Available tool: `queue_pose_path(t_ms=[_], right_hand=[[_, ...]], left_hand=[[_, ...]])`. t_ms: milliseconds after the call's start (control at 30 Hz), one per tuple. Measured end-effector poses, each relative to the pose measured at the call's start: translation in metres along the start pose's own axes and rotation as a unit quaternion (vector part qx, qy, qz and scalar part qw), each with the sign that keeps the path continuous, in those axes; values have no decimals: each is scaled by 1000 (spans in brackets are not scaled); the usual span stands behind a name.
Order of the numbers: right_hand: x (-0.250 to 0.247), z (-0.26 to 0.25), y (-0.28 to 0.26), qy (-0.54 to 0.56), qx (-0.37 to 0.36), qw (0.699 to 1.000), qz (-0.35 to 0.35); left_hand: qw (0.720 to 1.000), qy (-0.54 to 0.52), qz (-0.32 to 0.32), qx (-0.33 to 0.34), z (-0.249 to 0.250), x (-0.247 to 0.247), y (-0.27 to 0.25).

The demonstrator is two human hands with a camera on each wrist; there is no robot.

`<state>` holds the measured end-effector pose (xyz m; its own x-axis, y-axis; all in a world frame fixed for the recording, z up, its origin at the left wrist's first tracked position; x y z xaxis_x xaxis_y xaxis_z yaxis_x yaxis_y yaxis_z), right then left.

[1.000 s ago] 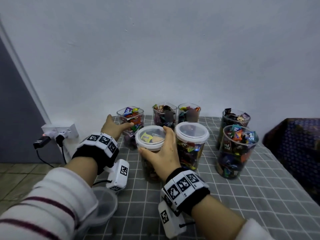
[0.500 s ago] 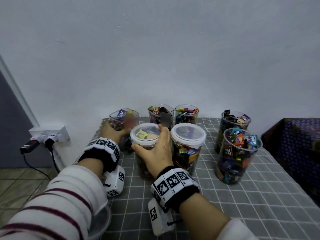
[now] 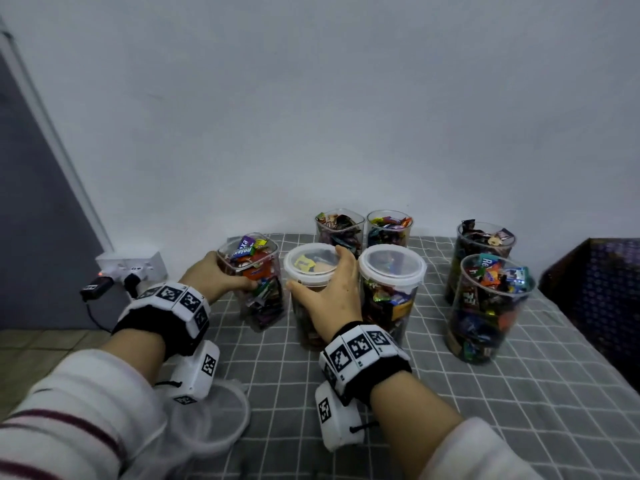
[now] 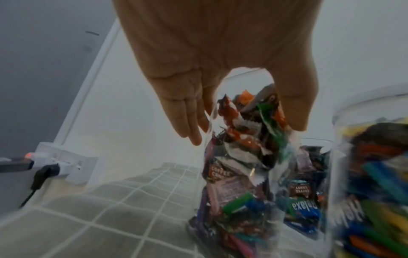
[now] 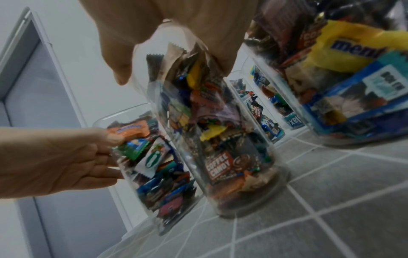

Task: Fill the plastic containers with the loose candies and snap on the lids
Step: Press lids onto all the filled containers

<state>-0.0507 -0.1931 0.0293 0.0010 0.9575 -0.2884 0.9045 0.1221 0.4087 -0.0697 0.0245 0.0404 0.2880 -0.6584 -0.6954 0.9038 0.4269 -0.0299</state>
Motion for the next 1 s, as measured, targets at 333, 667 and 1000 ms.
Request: queue_pose_path(t_ms=[333,667,1000], right_hand=[[-5,-4,-3,-38,39,998,-37],[-14,-4,-28,-38,60,987,-142],[-28,-6,-59,-111,134,944,-280]], left_hand=[[996,36,-84,-4,-2,-8,-52],[988,0,-146,40,-1,4,-69],[974,-18,-212,70,19,23,-98]])
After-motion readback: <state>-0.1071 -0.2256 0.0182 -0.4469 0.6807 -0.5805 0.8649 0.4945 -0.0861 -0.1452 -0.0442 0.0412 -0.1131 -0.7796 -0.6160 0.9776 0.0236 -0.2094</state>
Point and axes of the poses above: each hand's wrist, its own y-axis towards the middle knuckle, its own x-axis out of the palm, z = x × y, the point moved 5 cm from there along y, towards the middle knuckle, and after that the axes turned 2 degrees about -x, right-handed, at the moved point
